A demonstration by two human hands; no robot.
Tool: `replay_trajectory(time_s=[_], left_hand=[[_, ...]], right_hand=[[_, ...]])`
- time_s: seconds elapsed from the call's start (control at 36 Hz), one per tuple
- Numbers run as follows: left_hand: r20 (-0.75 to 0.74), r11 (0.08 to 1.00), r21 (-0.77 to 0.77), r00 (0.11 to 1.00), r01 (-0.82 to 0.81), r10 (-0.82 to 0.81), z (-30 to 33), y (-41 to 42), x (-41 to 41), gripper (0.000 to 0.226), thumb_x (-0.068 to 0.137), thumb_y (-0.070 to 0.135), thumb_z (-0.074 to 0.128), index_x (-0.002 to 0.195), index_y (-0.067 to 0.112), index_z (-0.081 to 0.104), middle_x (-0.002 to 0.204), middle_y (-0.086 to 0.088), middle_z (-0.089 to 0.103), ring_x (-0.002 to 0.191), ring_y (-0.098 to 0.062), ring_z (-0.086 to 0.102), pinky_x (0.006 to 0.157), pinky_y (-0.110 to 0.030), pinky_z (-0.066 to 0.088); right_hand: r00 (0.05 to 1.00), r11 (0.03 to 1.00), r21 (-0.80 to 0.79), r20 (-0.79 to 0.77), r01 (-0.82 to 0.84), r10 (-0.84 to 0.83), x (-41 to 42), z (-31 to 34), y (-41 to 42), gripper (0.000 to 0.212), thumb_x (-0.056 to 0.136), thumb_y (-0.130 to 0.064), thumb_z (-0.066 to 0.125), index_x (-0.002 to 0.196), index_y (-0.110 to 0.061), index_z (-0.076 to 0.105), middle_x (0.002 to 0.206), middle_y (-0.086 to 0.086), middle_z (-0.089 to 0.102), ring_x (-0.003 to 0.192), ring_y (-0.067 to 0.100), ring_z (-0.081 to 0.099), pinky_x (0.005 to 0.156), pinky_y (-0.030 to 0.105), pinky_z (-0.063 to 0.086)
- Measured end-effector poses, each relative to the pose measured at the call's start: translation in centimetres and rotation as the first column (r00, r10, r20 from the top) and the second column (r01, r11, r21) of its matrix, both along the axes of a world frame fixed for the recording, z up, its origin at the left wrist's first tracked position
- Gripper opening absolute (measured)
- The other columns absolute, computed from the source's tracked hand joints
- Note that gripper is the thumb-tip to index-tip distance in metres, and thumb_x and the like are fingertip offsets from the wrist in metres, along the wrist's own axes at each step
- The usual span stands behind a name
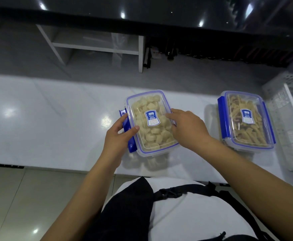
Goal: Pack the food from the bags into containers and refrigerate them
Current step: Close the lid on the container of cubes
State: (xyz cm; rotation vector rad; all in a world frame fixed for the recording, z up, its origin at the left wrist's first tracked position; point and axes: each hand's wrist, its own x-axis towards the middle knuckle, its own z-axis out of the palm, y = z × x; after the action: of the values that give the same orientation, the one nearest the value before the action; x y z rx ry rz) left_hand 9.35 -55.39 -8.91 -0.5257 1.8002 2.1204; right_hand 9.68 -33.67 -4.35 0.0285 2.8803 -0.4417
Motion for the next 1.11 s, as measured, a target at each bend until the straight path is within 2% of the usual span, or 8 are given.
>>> replay_trajectory(time_s=[0.17,0.36,0.44,0.56,0.69,0.83,0.94,1.11], left_hand=[[0.061,0.997,0.082,0.998,-0.016,0.011,0.5,0.1,-0.1,0.057,0.088,0.01,0.076,0.138,0.032,0.059,0.13,0.0,0.068,0.107,-0.021,0.072,0.074,-0.038,0.064],[0.123,0.965,0.261,0.992,-0.019,-0.014,0.6,0.3,0.0,0.059,0.092,0.002,0.067,0.144,0.028,0.054,0.131,-0.001,0.069,0.107,-0.021,0.073,0.08,-0.039,0.063],[0.117,0.969,0.244,0.993,-0.033,0.004,0.6,0.3,-0.1,0.058,0.094,0.001,0.066,0.144,0.027,0.055,0.132,-0.002,0.069,0.105,-0.02,0.074,0.075,-0.036,0.063],[0.104,0.975,0.217,0.994,-0.05,0.028,0.3,0.3,0.1,0.057,0.093,0.002,0.067,0.143,0.029,0.055,0.129,-0.001,0.07,0.102,-0.018,0.075,0.075,-0.036,0.063],[0.063,1.0,0.03,0.998,-0.007,0.005,0.3,0.1,0.0,0.057,0.093,0.01,0.071,0.141,0.037,0.055,0.131,0.001,0.066,0.108,-0.021,0.071,0.077,-0.042,0.064],[0.037,0.997,-0.074,0.999,0.033,-0.03,0.8,-0.1,-0.8,0.088,0.088,0.003,0.075,0.154,0.041,0.03,0.121,-0.001,0.063,0.101,-0.02,0.071,0.06,-0.036,0.062],[0.022,0.985,-0.145,0.996,0.09,-0.088,1.2,0.3,-1.2,0.063,0.091,0.002,0.07,0.144,0.032,0.053,0.118,-0.001,0.068,0.095,-0.017,0.072,0.059,-0.036,0.062],[-0.007,0.966,-0.238,0.994,0.104,-0.109,1.4,1.0,-1.0,0.056,0.093,0.012,0.07,0.14,0.038,0.053,0.113,0.01,0.065,0.096,-0.015,0.069,0.054,-0.028,0.059]], right_hand=[[0.996,0.983,-0.176,0.086,0.044,-0.029,0.5,0.3,0.9,0.045,0.097,-0.013,0.053,0.14,-0.027,0.056,0.147,0.0,0.054,0.118,0.028,0.061,0.094,0.039,0.051],[0.965,0.834,-0.488,0.182,0.257,-0.191,-0.3,-0.1,2.9,0.045,0.09,-0.01,0.07,0.126,-0.036,0.067,0.14,-0.012,0.059,0.083,-0.001,0.068,0.061,0.011,0.047],[0.988,0.911,-0.391,0.132,0.129,-0.083,0.1,-0.3,3.1,0.045,0.095,-0.018,0.066,0.135,-0.036,0.06,0.149,-0.013,0.05,0.113,0.007,0.062,0.086,0.02,0.051],[0.986,0.99,-0.076,0.109,-0.12,0.128,0.3,0.3,2.8,0.057,0.096,-0.04,0.061,0.149,-0.033,0.043,0.164,-0.008,0.027,0.149,0.021,0.023,0.115,0.045,0.03],[0.927,0.921,0.14,0.156,-0.362,0.341,-0.6,1.1,2.4,0.08,0.084,-0.065,0.063,0.152,-0.029,0.037,0.166,-0.014,0.017,0.153,0.014,0.009,0.122,0.049,0.01],[0.883,0.895,0.096,0.24,-0.435,0.404,-1.7,1.5,3.5,0.079,0.085,-0.063,0.063,0.153,-0.05,0.024,0.165,-0.018,0.014,0.152,0.007,0.012,0.122,0.044,0.006],[0.872,0.872,0.145,0.238,-0.467,0.427,-1.5,1.0,3.6,0.078,0.085,-0.069,0.057,0.151,-0.057,0.017,0.166,-0.019,0.008,0.154,0.011,0.0,0.12,0.052,-0.004],[0.866,0.869,0.147,0.257,-0.473,0.428,-1.6,0.8,3.8,0.079,0.085,-0.072,0.053,0.15,-0.06,0.011,0.166,-0.019,0.004,0.154,0.015,-0.008,0.119,0.056,-0.005]])
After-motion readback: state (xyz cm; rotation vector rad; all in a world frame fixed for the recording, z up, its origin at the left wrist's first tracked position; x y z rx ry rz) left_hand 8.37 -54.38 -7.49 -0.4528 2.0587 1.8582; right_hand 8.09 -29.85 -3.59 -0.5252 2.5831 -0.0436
